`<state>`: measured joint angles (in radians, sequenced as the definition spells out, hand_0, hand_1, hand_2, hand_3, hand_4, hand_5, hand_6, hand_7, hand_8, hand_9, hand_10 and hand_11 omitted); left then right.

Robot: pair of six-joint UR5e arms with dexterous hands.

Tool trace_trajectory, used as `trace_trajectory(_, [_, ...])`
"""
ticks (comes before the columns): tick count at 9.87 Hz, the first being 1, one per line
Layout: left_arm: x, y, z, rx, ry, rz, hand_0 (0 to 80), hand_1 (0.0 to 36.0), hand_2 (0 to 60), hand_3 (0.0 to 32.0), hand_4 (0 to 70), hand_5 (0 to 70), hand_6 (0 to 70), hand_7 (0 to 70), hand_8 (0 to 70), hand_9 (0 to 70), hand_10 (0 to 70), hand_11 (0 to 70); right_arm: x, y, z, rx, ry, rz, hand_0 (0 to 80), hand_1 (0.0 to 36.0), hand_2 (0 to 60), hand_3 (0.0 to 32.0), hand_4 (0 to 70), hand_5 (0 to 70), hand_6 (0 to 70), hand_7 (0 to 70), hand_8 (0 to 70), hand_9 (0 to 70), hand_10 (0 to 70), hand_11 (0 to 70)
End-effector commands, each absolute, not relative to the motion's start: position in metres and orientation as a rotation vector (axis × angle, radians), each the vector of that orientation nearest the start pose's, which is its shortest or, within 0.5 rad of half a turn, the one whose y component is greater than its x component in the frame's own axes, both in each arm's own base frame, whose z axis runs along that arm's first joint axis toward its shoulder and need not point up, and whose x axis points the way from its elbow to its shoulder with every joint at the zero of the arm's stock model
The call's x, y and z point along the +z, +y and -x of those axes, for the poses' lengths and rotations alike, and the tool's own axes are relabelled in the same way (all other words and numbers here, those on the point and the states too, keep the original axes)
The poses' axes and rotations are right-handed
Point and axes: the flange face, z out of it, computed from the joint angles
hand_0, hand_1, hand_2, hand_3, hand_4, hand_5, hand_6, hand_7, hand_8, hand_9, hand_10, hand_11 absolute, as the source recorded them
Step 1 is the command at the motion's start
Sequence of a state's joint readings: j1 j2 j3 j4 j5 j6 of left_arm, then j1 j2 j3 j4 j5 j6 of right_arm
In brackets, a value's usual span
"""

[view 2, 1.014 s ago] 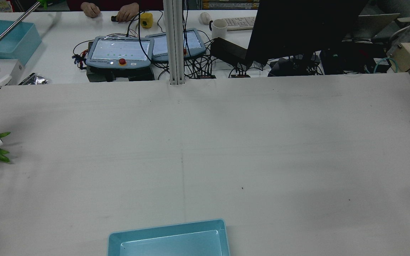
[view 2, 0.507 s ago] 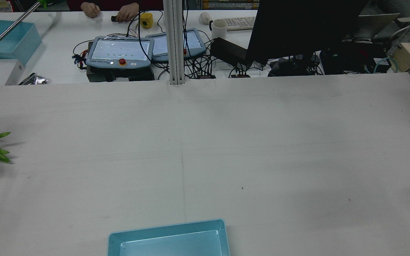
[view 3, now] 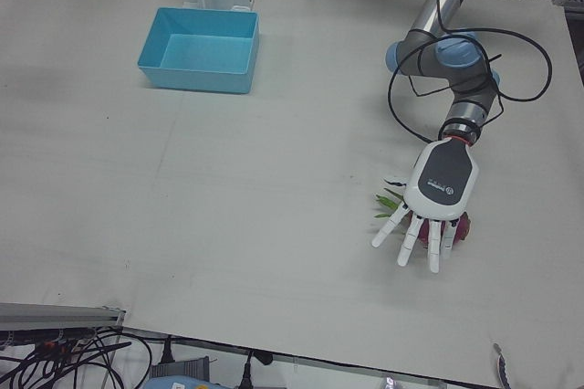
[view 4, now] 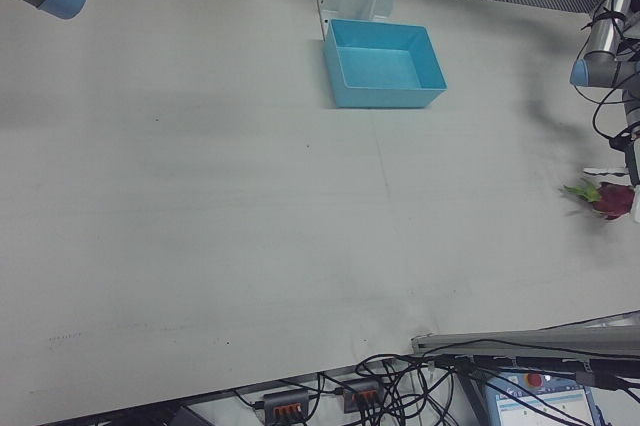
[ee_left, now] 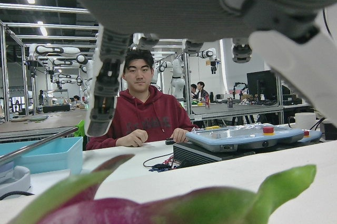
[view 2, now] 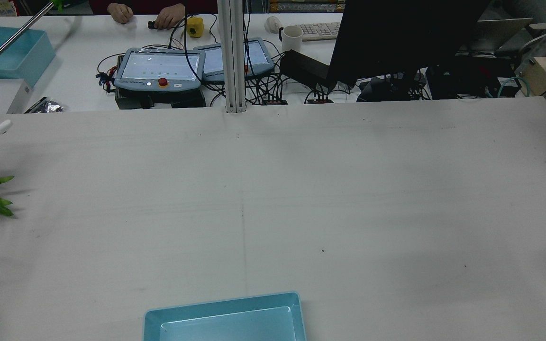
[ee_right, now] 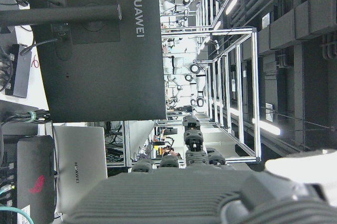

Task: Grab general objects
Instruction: 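Open the left hand fingers around the dragon fruit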

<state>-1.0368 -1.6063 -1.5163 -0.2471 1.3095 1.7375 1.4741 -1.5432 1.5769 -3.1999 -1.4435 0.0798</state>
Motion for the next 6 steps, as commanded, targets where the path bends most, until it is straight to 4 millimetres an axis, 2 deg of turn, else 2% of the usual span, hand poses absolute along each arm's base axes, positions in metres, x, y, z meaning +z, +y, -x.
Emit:
trace_trajectory(1, [0.701, -0.545, -0.138, -0.84, 1.395, -1.209, 51.7, 17.1, 0.0, 32.0, 0.0, 0.0, 0.0, 0.0, 1.9, 0.0, 0.0, 0.0, 0.676, -0.512, -0.097, -2.192, 2.142, -0.049, 0.0, 0.0, 0.0, 0.0, 0.0, 0.0, 0.0, 0.0, 0.0, 0.0, 0.0, 0.0])
trace_trajectory(4, [0.688, -0.54, -0.134, -0.853, 1.372, -1.188, 53.0, 18.4, 0.0, 32.0, 0.0, 0.0, 0.0, 0.0, 1.3, 0.0, 0.0, 0.0, 0.676, -0.512, -0.097, -2.192, 2.142, -0.049, 0.0, 0.0, 0.0, 0.0, 0.0, 0.0, 0.0, 0.0, 0.0, 0.0, 0.0, 0.0])
trace_trajectory(6, [0.683, -0.508, -0.116, -0.855, 1.392, -1.19, 52.4, 17.5, 0.0, 32.0, 0.0, 0.0, 0.0, 0.0, 1.6, 0.0, 0.0, 0.0, 0.676, -0.512, -0.097, -2.193, 2.14, -0.049, 0.0, 0.0, 0.0, 0.0, 0.0, 0.0, 0.0, 0.0, 0.0, 0.0, 0.0, 0.0])
